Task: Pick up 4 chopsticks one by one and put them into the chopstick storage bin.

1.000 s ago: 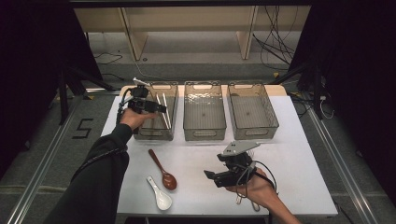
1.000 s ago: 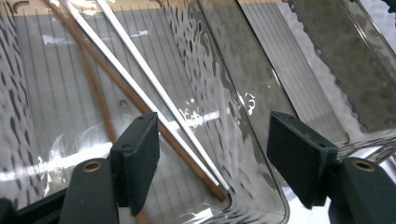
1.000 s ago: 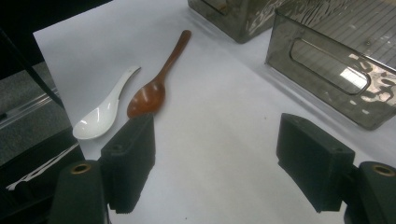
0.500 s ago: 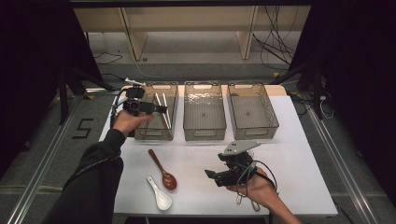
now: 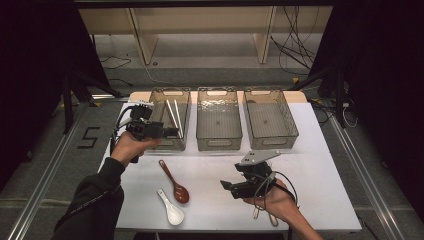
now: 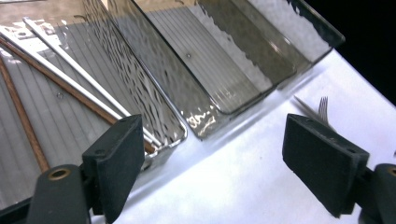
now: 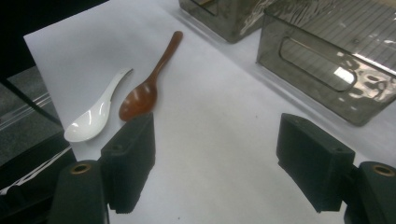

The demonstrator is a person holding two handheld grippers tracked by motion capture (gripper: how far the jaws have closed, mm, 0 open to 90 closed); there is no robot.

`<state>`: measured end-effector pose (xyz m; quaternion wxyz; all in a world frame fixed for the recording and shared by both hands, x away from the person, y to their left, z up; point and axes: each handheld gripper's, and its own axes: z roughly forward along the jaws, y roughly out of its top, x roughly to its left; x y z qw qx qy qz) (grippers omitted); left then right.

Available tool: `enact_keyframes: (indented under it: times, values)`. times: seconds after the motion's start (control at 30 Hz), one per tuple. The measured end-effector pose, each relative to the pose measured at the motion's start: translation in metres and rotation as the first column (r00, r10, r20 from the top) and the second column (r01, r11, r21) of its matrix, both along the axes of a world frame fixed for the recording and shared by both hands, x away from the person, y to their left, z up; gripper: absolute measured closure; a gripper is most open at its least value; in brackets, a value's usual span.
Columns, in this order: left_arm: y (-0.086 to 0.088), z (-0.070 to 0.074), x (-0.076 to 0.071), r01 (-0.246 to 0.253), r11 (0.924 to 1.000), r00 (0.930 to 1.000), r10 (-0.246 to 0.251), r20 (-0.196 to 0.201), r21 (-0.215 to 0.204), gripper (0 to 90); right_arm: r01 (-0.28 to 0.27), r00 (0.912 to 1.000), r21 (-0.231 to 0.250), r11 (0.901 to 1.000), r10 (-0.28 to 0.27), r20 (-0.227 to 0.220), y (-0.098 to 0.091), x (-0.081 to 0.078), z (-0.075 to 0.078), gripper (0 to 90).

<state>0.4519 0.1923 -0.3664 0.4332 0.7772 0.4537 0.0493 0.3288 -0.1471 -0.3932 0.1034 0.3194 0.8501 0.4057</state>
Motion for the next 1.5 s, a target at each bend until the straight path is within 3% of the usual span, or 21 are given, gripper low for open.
enact_keyframes:
  times: [0.13, 0.47, 0.87, 1.0, 1.17, 1.33, 1.5]
  values:
    - [0.0, -0.005, -0.01, 0.036, 0.999, 0.9993, -0.037, 0.007, 0.027, 20.1, 0.018, 0.9998, 0.002, 0.9998, -0.018, 0.008, -0.006, 0.0, 0.001, 29.2]
    - [0.009, -0.026, -0.034, 0.067, 0.9933, 0.9978, -0.067, -0.002, 0.094, 20.6, 0.036, 0.9993, 0.002, 0.9994, -0.036, 0.006, -0.014, -0.001, 0.0, 29.2]
    - [0.008, -0.038, -0.055, 0.104, 0.9879, 0.9944, -0.106, 0.006, 0.115, 20.4, 0.05, 0.9988, 0.008, 0.9987, -0.05, 0.003, -0.019, 0.001, -0.002, 28.6]
    - [0.005, -0.041, -0.061, 0.126, 0.98, 0.9917, -0.129, 0.007, 0.154, 20.4, 0.058, 0.9983, 0.013, 0.9982, -0.058, -0.003, -0.021, 0.004, -0.004, 28.1]
    - [0.004, -0.043, -0.067, 0.151, 0.9738, 0.9877, -0.156, 0.014, 0.17, 19.8, 0.055, 0.9985, 0.017, 0.9984, -0.055, -0.005, -0.022, 0.004, -0.004, 27.5]
    - [0.003, -0.046, -0.072, 0.187, 0.9583, 0.9808, -0.195, 0.015, 0.216, 19.8, 0.052, 0.9986, 0.015, 0.9985, -0.052, -0.005, -0.021, 0.004, -0.004, 27.5]
    - [0.001, -0.053, -0.075, 0.191, 0.9439, 0.9805, -0.196, -0.006, 0.269, 19.8, 0.052, 0.9986, 0.013, 0.9986, -0.052, -0.008, -0.02, 0.004, -0.004, 27.5]
